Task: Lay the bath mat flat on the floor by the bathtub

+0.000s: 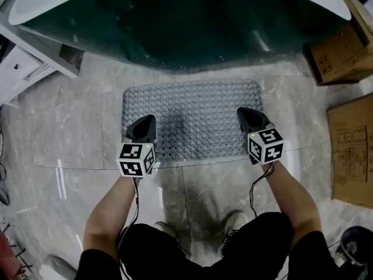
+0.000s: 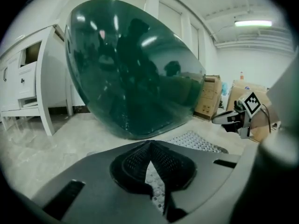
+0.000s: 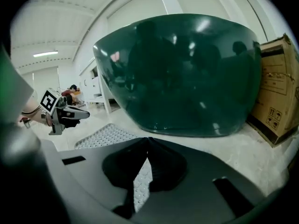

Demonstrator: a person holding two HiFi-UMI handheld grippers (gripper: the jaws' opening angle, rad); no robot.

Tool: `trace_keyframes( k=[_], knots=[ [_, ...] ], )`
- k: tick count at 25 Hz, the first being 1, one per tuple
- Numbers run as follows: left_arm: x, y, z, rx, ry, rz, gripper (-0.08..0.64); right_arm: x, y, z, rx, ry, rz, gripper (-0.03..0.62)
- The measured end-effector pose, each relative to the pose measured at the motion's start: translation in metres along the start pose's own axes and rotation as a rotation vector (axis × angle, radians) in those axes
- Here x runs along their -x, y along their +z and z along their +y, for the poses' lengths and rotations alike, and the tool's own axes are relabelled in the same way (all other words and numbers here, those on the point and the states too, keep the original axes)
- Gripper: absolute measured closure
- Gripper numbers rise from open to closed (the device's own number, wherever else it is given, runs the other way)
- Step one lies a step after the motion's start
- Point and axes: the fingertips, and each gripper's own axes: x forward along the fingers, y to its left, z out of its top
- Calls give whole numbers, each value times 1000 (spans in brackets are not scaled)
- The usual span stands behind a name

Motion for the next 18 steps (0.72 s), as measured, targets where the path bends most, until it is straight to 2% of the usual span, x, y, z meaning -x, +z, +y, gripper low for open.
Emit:
trace_keyframes(
  k=[6,9,14,18],
  knots=[
    [21,43,-45,-87,-135,-83,543,19,46,36,95,79,-85,575],
    [38,65,-67,-107,-185,-119,543,35,67,51,122,104,-125,575],
    [67,107,-87,-81,-202,-171,543,64,110,69,176,126,-166,575],
    [104,137,-105,-68,-206,-164,543,101,141,89,184,149,-144,575]
  ],
)
